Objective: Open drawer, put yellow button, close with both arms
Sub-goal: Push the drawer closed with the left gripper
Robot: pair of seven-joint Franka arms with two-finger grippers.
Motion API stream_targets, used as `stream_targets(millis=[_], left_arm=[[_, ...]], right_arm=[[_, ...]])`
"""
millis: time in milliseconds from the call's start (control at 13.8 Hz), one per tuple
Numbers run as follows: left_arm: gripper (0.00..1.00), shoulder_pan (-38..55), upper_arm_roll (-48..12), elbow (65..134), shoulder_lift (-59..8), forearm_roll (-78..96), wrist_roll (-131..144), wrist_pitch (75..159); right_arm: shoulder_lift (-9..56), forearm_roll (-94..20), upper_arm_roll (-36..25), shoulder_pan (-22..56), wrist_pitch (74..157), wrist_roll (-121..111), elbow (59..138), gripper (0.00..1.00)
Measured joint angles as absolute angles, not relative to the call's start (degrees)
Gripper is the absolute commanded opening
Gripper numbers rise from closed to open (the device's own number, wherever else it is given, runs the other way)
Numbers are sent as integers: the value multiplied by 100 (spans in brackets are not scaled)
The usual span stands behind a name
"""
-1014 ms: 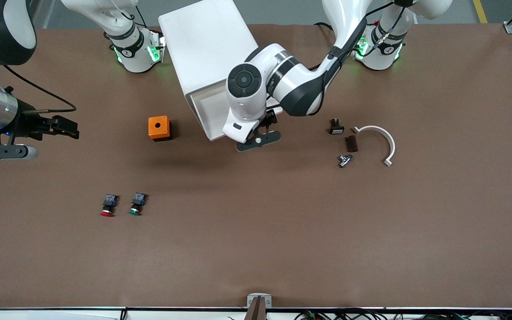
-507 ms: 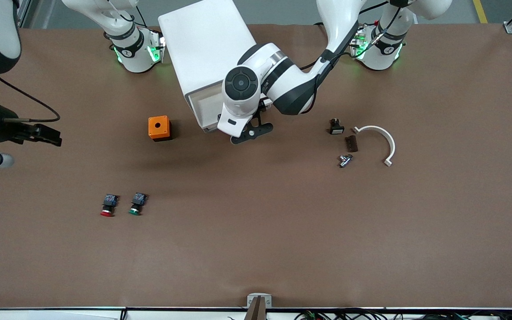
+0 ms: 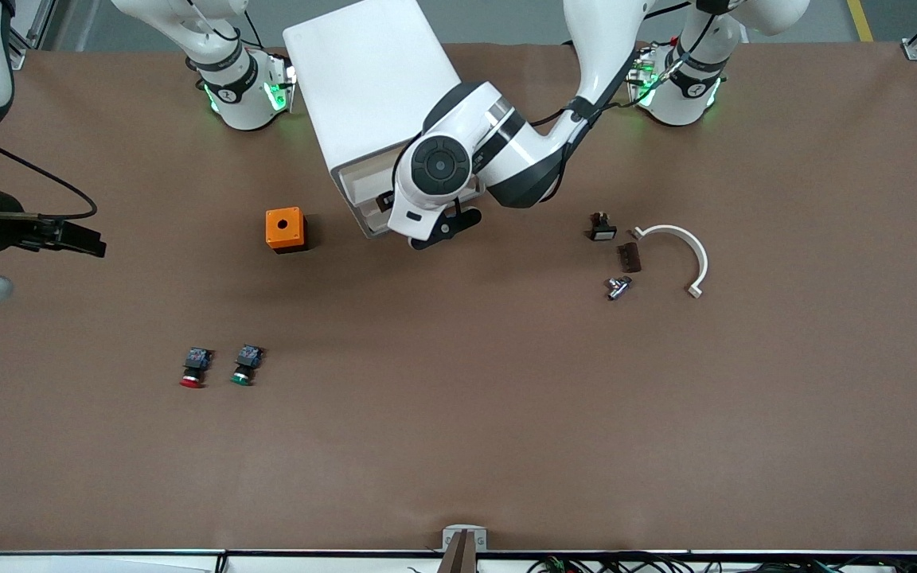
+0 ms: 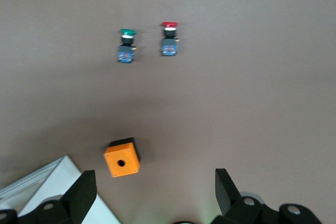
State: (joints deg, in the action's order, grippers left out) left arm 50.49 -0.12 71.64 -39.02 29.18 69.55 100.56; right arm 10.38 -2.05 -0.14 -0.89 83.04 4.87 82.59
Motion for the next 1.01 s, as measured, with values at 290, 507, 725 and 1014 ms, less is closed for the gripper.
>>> stream_targets(millis=[290, 507, 725, 1014], left_arm=[[100, 5089, -12, 7262, -3925, 3428, 7004, 10035], [100, 5107, -11, 7376, -3936, 3809, 7007, 10035], [100, 5087, -8, 7414, -3936, 3886, 7007, 10034], [100, 5068, -1, 7410, -3932, 3899, 7008, 10036]], right_arm=[[1018, -318, -45, -136, 8219, 487, 8220, 100], [974, -322, -45, -162, 8222, 487, 8202, 100], [951, -322, -45, -190, 8238, 487, 8074, 100], [927, -160, -19, -177, 8129, 487, 7945, 100]])
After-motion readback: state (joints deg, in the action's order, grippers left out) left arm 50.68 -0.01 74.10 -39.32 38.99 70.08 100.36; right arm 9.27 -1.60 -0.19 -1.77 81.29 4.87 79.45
